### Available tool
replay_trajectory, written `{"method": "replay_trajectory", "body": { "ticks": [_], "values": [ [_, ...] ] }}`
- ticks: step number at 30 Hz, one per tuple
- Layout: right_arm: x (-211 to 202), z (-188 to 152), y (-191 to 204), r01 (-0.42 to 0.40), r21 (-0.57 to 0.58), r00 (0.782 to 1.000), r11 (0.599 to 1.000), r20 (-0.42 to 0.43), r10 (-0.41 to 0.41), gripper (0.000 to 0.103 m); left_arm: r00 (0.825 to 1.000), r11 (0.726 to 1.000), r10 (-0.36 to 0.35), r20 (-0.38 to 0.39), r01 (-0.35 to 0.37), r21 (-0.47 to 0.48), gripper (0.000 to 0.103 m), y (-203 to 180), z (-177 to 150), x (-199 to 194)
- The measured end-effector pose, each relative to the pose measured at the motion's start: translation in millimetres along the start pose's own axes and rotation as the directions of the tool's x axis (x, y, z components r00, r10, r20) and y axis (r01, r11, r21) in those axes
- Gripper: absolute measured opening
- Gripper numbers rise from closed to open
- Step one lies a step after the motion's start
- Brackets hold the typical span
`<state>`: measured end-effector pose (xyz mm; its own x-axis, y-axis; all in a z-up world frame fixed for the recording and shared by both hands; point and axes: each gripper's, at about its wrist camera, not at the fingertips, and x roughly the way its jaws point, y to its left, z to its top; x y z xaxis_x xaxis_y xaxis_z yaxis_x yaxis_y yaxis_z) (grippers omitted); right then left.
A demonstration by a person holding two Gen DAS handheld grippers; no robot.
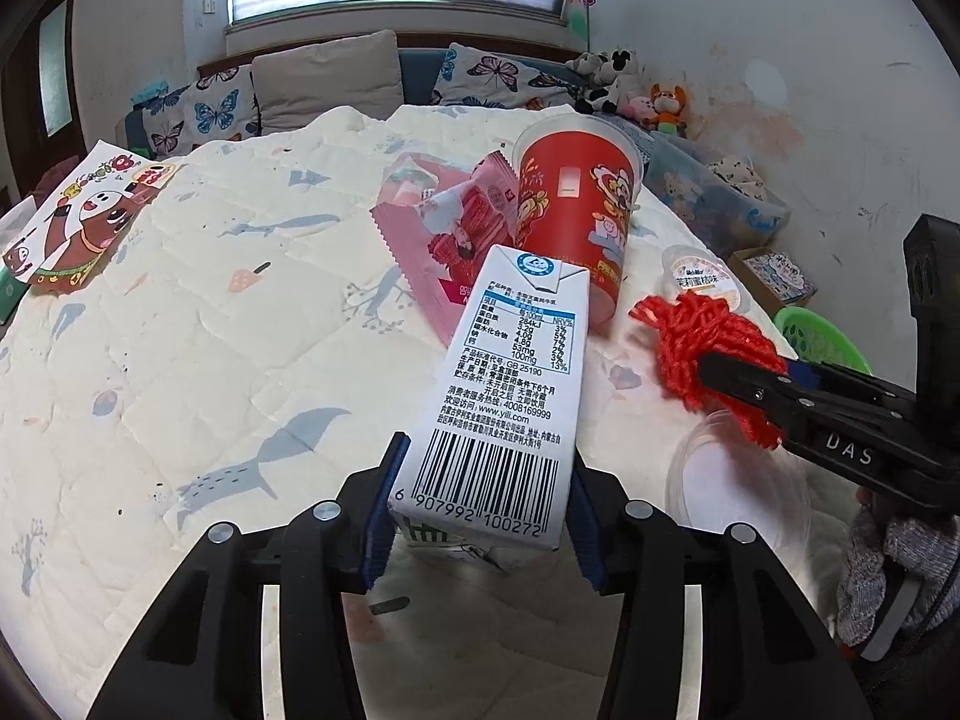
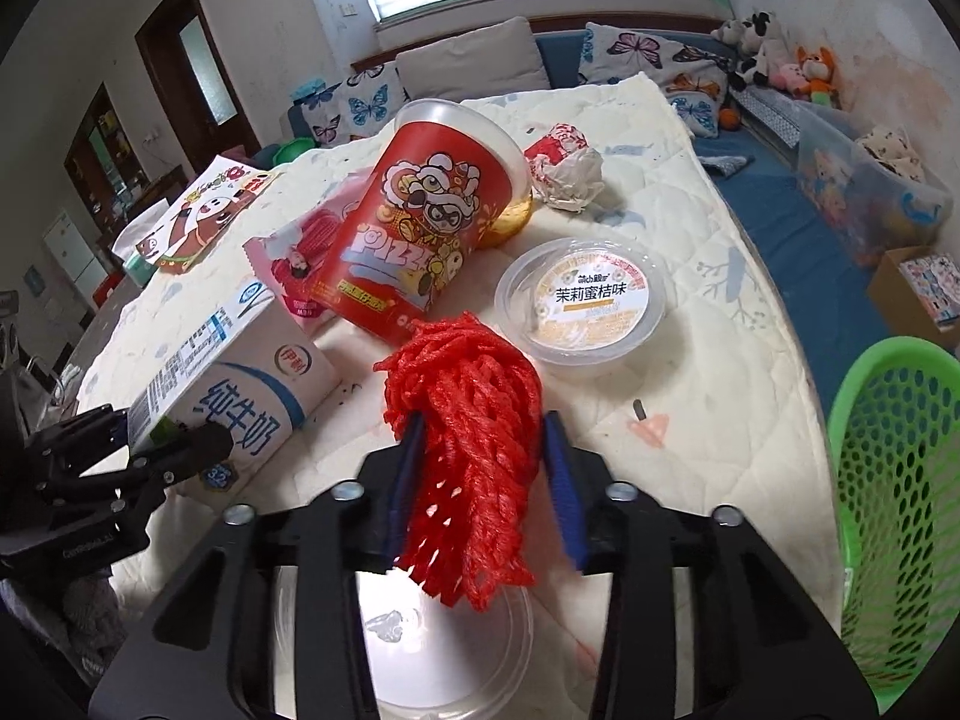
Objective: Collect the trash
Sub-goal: 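Grasp the white milk carton with the left gripper while the right gripper holds the net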
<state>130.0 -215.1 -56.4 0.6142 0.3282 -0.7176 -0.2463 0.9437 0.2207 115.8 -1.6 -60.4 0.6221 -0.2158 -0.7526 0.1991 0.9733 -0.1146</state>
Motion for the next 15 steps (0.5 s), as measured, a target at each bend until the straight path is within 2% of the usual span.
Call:
{"method": "replay_trajectory", "body": {
  "ticks": [5, 15],
  "values": [
    [-15, -2, -2, 0.000, 0.009, 0.999, 1.000, 0.034, 0.000, 0.030, 1.000, 1.000, -0.006, 0.019, 0.005, 0.010, 0.045, -5, 1, -8],
    [-59, -14, -18, 0.026, 0.053, 0.993, 0.998, 0.113, -0.032, 0.030, 0.996, 0.996, -0.060, 0.068, 0.056, 0.063, 0.045, -26, 8, -41]
  ]
}}
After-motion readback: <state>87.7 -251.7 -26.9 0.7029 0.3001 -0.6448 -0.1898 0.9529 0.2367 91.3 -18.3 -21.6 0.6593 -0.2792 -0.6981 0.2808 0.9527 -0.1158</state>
